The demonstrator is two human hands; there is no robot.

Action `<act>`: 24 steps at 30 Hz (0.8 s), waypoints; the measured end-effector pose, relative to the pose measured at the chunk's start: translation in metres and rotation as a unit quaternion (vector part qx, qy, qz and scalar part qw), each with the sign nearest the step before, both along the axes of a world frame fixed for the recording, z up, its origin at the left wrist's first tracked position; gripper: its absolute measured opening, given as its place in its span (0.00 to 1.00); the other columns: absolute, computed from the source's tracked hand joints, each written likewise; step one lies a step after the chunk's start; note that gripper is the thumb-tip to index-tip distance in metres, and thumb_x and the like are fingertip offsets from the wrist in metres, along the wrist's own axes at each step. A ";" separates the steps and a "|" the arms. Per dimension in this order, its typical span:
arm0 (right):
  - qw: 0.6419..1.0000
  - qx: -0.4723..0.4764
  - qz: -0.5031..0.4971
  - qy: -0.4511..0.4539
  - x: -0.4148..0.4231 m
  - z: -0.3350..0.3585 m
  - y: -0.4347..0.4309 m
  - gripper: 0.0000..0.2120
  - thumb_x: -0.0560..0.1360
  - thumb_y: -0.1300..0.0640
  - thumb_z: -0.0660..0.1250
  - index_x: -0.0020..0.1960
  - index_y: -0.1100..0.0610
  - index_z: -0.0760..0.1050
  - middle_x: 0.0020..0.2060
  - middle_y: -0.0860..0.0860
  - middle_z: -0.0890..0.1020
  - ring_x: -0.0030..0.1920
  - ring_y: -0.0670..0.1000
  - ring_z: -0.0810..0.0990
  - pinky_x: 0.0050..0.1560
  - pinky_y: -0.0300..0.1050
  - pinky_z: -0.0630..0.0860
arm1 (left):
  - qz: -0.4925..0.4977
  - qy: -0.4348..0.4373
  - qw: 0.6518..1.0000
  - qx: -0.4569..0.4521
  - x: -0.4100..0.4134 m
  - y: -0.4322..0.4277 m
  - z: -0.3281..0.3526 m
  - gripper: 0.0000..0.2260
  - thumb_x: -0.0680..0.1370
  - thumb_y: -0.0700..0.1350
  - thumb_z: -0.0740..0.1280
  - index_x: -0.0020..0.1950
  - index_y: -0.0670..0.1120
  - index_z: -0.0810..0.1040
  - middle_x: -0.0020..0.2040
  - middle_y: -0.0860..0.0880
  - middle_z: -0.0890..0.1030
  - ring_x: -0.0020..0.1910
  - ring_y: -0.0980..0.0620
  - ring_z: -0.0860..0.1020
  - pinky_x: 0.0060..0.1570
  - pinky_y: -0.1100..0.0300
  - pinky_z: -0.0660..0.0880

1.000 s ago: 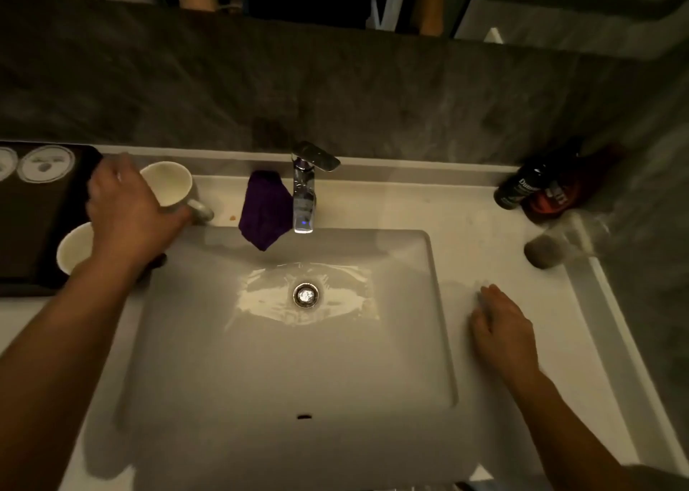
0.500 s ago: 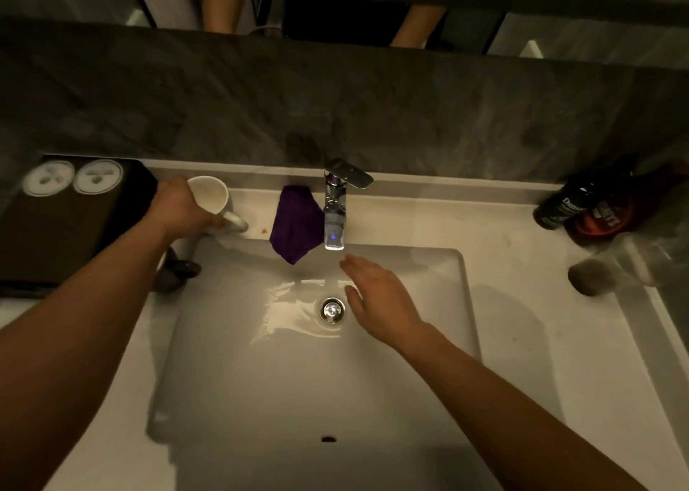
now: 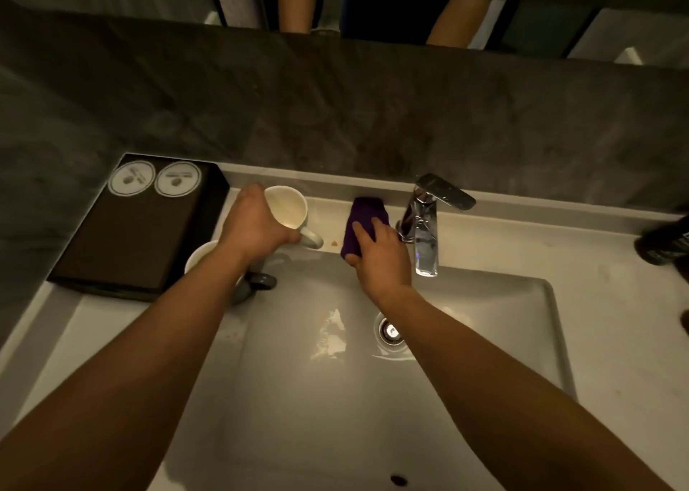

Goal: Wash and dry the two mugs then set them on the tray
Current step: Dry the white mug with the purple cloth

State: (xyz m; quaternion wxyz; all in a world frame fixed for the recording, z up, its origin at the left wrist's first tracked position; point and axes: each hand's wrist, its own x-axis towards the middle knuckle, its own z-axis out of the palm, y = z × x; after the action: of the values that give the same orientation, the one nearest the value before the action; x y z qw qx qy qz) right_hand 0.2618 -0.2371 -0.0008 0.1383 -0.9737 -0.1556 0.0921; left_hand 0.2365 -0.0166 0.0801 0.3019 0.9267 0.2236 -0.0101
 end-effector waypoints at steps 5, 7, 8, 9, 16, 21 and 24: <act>0.997 0.071 -0.010 -0.040 -0.012 0.004 0.003 0.21 0.82 0.55 0.66 0.74 0.54 0.72 0.69 0.57 0.76 0.67 0.60 0.73 0.66 0.52 0.72 | -0.015 -0.057 0.997 -0.040 -0.014 0.003 0.018 0.43 0.61 0.50 0.87 0.71 0.45 0.72 0.67 0.43 0.77 0.63 0.43 0.77 0.54 0.51 0.74; 0.959 0.265 -0.092 0.045 -0.027 0.021 0.006 0.17 0.82 0.58 0.66 0.70 0.56 0.74 0.61 0.57 0.81 0.61 0.58 0.79 0.62 0.54 0.76 | -0.031 -0.085 0.994 -0.061 -0.024 0.003 0.031 0.41 0.61 0.49 0.86 0.70 0.47 0.72 0.66 0.46 0.77 0.62 0.45 0.76 0.54 0.52 0.73; 0.907 0.386 -0.139 0.100 -0.039 0.034 0.010 0.14 0.82 0.58 0.66 0.68 0.55 0.75 0.58 0.55 0.83 0.58 0.57 0.82 0.59 0.55 0.79 | -0.042 -0.098 0.992 -0.074 -0.031 0.004 0.037 0.41 0.61 0.48 0.86 0.70 0.49 0.72 0.65 0.48 0.76 0.61 0.48 0.75 0.54 0.53 0.73; 0.845 0.486 -0.171 0.143 -0.053 0.049 0.013 0.12 0.83 0.57 0.65 0.66 0.52 0.75 0.56 0.54 0.84 0.57 0.57 0.83 0.56 0.53 0.82 | -0.057 -0.110 0.988 -0.088 -0.039 0.005 0.043 0.40 0.61 0.49 0.86 0.70 0.51 0.73 0.63 0.52 0.76 0.60 0.51 0.75 0.54 0.55 0.73; 0.758 0.636 -0.057 0.132 -0.105 0.141 0.014 0.17 0.78 0.40 0.63 0.66 0.31 0.71 0.66 0.40 0.80 0.69 0.49 0.77 0.68 0.50 0.76 | -0.132 -0.089 0.958 -0.240 -0.092 0.011 0.076 0.47 0.56 0.63 0.80 0.73 0.66 0.66 0.62 0.70 0.72 0.61 0.62 0.75 0.51 0.68 0.77; 0.824 0.557 0.067 0.073 -0.121 0.179 0.009 0.18 0.82 0.45 0.63 0.71 0.39 0.68 0.73 0.41 0.73 0.74 0.49 0.71 0.71 0.45 0.71 | -0.026 -0.172 0.827 -0.534 -0.118 -0.014 0.064 0.43 0.59 0.53 0.82 0.72 0.49 0.74 0.65 0.46 0.81 0.66 0.41 0.80 0.60 0.46 0.81; 0.856 0.498 0.125 0.060 -0.120 0.190 0.000 0.19 0.82 0.51 0.62 0.73 0.47 0.68 0.76 0.46 0.70 0.77 0.52 0.68 0.75 0.49 0.67 | 0.031 -0.165 0.712 -0.682 -0.126 -0.032 0.059 0.46 0.55 0.57 0.87 0.69 0.42 0.76 0.59 0.41 0.84 0.58 0.41 0.83 0.55 0.48 0.82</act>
State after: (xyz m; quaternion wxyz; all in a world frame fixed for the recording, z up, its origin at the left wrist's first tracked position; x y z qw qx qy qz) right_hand 0.1423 -0.2368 0.1893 0.6013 -0.7397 -0.2921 0.0775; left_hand 0.1109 -0.0486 0.1388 0.8843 0.4481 0.1315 0.0026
